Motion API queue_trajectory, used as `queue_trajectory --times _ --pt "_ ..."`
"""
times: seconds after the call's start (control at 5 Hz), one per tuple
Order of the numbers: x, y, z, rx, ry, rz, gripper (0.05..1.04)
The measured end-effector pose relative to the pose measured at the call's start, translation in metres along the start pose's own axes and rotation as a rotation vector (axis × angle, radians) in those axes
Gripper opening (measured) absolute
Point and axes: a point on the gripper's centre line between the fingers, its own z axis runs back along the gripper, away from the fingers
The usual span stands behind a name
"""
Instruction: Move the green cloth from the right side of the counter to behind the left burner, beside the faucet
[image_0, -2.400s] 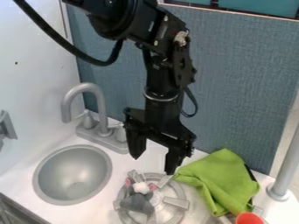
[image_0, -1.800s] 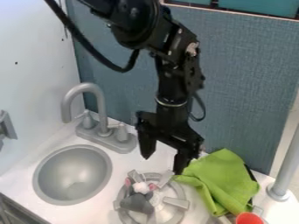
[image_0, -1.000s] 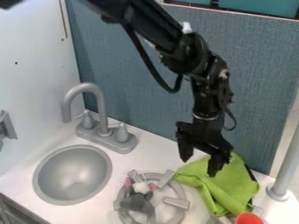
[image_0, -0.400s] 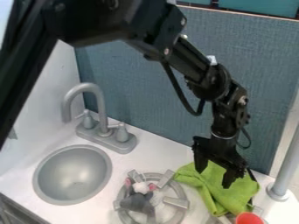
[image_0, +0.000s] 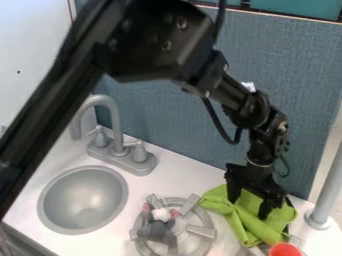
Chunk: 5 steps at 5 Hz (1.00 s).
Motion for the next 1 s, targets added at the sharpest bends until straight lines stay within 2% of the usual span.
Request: queue_trajectory --times 0.6,1.0 --pt "0.003 0.003 -0.023 0.004 0.069 -0.049 1.000" --pt "0.020 0.060 -0.032 0.013 0.079 0.039 1.000"
